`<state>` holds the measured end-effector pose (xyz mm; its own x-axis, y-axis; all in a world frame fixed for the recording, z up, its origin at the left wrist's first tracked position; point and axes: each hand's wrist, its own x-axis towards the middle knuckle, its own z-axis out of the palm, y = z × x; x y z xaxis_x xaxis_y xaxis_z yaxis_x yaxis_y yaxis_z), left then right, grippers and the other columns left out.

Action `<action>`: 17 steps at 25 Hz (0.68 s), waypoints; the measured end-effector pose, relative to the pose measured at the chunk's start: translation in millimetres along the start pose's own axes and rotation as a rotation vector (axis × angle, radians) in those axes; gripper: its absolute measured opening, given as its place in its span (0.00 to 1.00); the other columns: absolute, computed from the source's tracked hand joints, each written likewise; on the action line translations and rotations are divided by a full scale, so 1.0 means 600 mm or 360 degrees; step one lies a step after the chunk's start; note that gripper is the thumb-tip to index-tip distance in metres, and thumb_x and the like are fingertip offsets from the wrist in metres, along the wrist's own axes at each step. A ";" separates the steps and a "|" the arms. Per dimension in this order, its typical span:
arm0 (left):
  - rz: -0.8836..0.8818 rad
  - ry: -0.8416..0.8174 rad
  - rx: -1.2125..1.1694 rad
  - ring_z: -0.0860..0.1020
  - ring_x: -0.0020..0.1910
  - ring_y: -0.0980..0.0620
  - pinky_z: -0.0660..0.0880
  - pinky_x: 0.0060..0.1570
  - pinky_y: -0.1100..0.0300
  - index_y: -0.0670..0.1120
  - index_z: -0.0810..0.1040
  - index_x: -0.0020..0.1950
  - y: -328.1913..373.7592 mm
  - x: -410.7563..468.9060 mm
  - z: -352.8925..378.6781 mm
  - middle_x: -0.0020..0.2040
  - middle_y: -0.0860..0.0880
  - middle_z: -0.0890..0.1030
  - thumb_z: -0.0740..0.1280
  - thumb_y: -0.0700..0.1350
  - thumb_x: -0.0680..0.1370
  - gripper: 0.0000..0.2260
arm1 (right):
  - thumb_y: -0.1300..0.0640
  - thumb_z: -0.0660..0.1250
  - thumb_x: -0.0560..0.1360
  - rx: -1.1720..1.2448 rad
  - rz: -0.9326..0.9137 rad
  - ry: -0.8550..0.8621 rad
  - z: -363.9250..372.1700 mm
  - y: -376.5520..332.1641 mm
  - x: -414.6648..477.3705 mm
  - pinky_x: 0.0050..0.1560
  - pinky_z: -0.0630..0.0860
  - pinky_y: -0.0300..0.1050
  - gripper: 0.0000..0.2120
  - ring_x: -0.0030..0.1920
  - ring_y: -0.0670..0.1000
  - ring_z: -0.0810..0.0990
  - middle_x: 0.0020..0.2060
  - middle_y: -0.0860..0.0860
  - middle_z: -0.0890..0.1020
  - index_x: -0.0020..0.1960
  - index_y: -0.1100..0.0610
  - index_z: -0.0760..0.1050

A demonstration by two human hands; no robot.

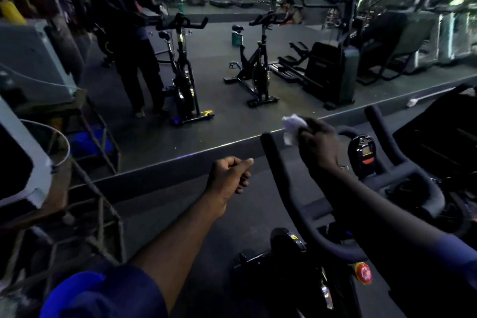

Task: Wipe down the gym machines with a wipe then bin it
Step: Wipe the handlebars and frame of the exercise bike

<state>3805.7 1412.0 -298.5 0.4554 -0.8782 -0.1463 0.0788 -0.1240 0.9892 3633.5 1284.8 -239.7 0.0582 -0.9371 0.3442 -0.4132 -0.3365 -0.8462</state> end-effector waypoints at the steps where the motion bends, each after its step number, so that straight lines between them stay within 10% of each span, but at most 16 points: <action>1: -0.0022 -0.0005 0.0003 0.77 0.32 0.52 0.71 0.31 0.59 0.44 0.80 0.46 -0.001 0.017 0.000 0.35 0.49 0.81 0.73 0.51 0.80 0.11 | 0.62 0.67 0.73 -0.0007 -0.0129 -0.0093 0.016 -0.004 0.011 0.47 0.76 0.31 0.18 0.46 0.36 0.83 0.48 0.44 0.88 0.59 0.51 0.86; 4: -0.0069 0.0066 -0.0048 0.77 0.30 0.52 0.71 0.31 0.59 0.45 0.80 0.44 0.003 0.070 -0.001 0.34 0.49 0.80 0.71 0.54 0.81 0.13 | 0.60 0.64 0.76 -0.0275 -0.0798 -0.0636 0.075 0.031 0.024 0.61 0.73 0.31 0.17 0.60 0.46 0.82 0.63 0.51 0.84 0.61 0.59 0.84; 8: -0.0143 0.0172 -0.0108 0.76 0.28 0.51 0.69 0.31 0.59 0.44 0.80 0.44 -0.005 0.134 0.007 0.34 0.46 0.80 0.70 0.56 0.81 0.16 | 0.61 0.64 0.81 -0.0352 -0.1258 -0.0677 0.131 0.079 0.057 0.52 0.74 0.48 0.08 0.49 0.54 0.78 0.47 0.56 0.82 0.48 0.59 0.81; 13: -0.0186 0.0144 -0.0184 0.79 0.31 0.48 0.71 0.31 0.60 0.43 0.82 0.46 -0.005 0.189 0.033 0.39 0.44 0.84 0.69 0.58 0.81 0.18 | 0.50 0.63 0.84 -0.0066 -0.0364 -0.1099 0.145 0.061 0.104 0.35 0.77 0.51 0.19 0.32 0.60 0.79 0.35 0.67 0.79 0.39 0.59 0.78; 15: -0.0191 0.0089 -0.0190 0.80 0.32 0.48 0.72 0.31 0.60 0.42 0.82 0.48 -0.004 0.207 0.040 0.40 0.43 0.84 0.69 0.59 0.80 0.19 | 0.51 0.66 0.83 0.0131 0.0187 -0.1067 0.135 0.067 0.104 0.39 0.77 0.45 0.17 0.41 0.58 0.84 0.44 0.66 0.83 0.45 0.63 0.82; 17: -0.0212 0.0033 -0.0169 0.81 0.33 0.49 0.74 0.32 0.60 0.43 0.83 0.46 -0.001 0.230 0.037 0.39 0.44 0.84 0.68 0.60 0.80 0.20 | 0.54 0.66 0.84 -0.0032 0.0132 -0.0716 0.124 0.083 0.066 0.47 0.74 0.41 0.13 0.50 0.45 0.83 0.50 0.55 0.87 0.53 0.62 0.84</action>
<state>3848.8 1280.9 -319.2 0.4527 -0.8474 -0.2775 0.2326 -0.1882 0.9542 3682.5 1223.9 -298.6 0.4115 -0.9094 0.0609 -0.4502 -0.2609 -0.8540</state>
